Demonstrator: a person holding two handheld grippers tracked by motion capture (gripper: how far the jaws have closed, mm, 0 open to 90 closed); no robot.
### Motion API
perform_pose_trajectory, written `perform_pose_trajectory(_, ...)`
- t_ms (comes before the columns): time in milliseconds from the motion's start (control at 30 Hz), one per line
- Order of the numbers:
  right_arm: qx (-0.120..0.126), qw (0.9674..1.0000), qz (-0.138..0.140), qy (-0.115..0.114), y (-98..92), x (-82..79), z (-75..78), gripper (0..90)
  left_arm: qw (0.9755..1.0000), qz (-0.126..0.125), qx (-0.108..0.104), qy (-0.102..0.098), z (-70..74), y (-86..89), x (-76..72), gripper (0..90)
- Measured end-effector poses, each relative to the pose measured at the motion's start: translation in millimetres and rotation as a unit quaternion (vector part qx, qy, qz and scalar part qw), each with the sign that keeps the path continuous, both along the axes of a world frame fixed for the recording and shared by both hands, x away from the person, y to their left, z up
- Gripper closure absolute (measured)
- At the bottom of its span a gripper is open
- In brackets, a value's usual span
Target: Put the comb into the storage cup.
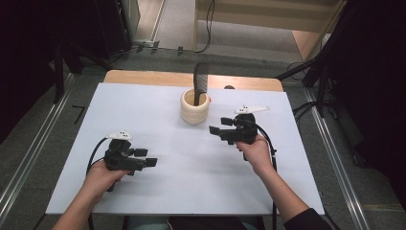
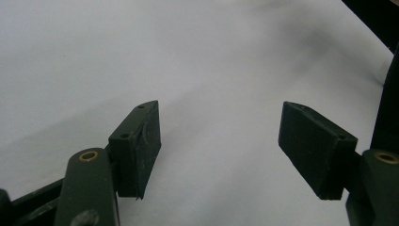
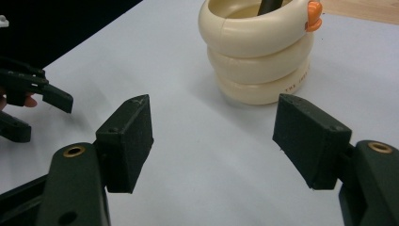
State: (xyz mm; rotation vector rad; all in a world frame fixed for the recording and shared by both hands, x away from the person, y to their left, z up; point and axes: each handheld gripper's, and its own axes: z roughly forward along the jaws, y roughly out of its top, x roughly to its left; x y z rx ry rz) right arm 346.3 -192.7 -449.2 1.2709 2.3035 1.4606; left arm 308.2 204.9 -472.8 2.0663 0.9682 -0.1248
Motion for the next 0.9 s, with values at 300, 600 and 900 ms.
perform_pose_trajectory(300, 0.000, 1.0000, 0.005, -0.004, -5.7, -14.8, -3.8, 26.8, 1.0000, -0.001, 0.000, -0.002, 0.5, -0.2, -0.4, 30.7)
perform_pose_trajectory(600, 0.003, 0.9999, 0.011, -0.001, -12.3, -31.4, -9.4, 26.7, 1.0000, -0.002, -0.002, -0.003, 1.8, -0.8, -1.5, 30.7)
perform_pose_trajectory(900, 0.007, 0.9999, 0.012, 0.003, -24.8, -48.6, -11.5, 26.8, 1.0000, -0.004, -0.004, -0.005, 2.5, -2.1, -2.5, 30.7)
